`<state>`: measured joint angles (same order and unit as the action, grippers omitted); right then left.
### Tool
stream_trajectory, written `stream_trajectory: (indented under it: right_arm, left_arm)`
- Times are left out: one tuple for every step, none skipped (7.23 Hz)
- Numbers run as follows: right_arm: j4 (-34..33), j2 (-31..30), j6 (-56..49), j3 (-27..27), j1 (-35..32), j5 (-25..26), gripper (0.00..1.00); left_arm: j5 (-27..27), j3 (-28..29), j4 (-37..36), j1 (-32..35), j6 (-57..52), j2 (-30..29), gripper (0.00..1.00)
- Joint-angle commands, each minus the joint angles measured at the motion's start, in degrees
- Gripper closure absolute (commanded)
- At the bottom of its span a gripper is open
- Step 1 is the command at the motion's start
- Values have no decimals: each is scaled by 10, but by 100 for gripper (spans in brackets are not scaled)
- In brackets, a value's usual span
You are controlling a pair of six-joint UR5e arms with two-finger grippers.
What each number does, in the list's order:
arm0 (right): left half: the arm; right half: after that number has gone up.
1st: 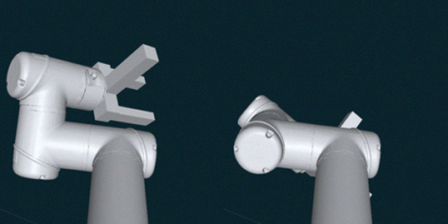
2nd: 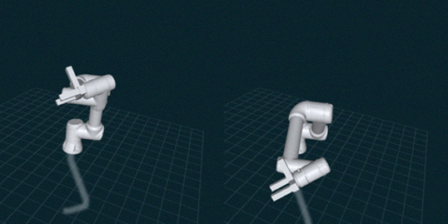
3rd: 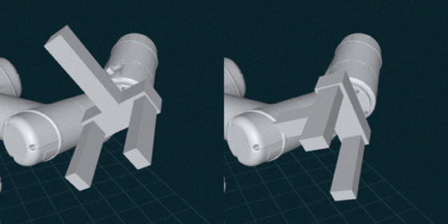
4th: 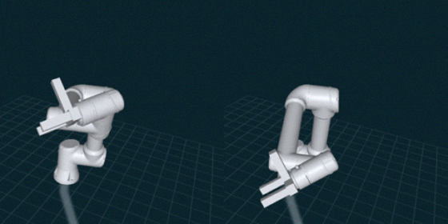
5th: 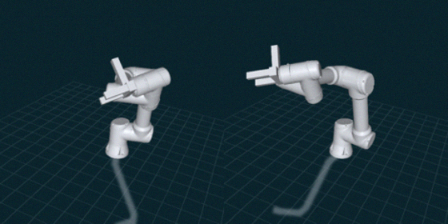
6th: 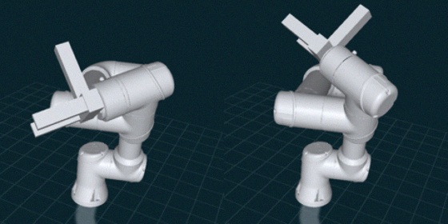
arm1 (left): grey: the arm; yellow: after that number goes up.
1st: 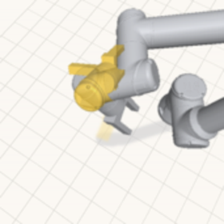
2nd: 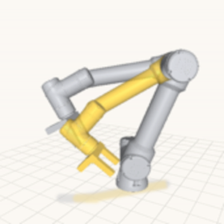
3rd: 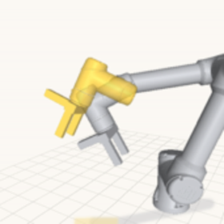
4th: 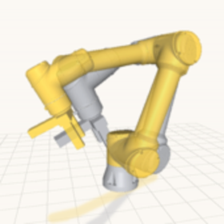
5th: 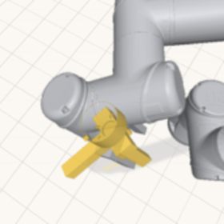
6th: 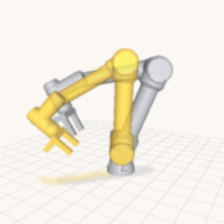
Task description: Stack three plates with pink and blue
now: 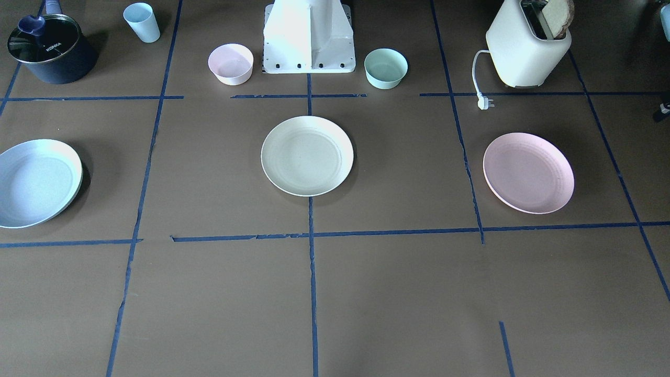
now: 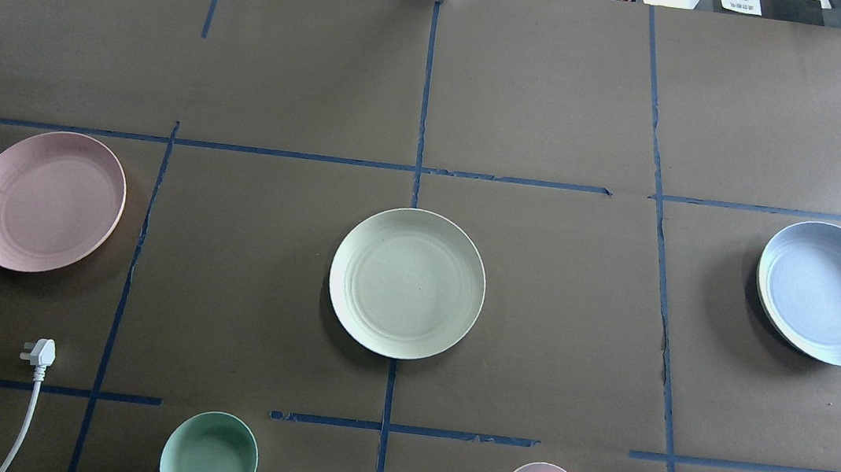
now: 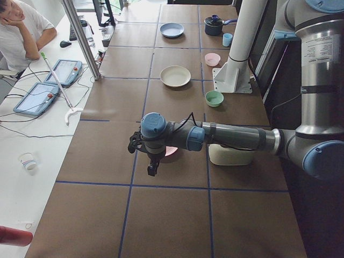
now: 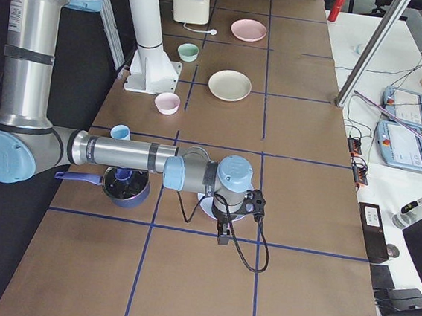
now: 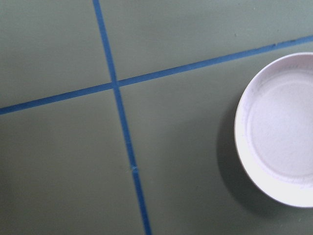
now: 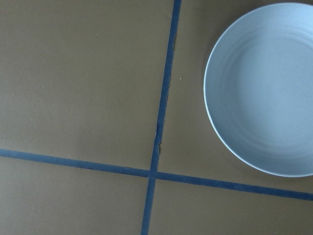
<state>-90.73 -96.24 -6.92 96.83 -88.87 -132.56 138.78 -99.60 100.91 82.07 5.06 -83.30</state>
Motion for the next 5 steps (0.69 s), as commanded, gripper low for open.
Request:
stream_trajectory:
  right_arm:
    - [-1, 0, 5, 2, 5, -1, 0]
    - [0, 0, 7, 2, 5, -1, 0]
    - [-1, -1, 7, 2, 5, -1, 0]
    - [0, 0, 7, 2, 6, -1, 0]
    - [-1, -1, 7, 1, 6, -1, 0]
  left_arm:
    - [-33, 108, 275, -99, 237, 1, 0]
    - [-62, 159, 399, -150, 343, -3, 0]
    - [-67, 164, 427, -181, 417, -7, 0]
    - [-67, 165, 428, -209, 445, -14, 0]
    - [-75, 165, 428, -222, 448, -18, 0]
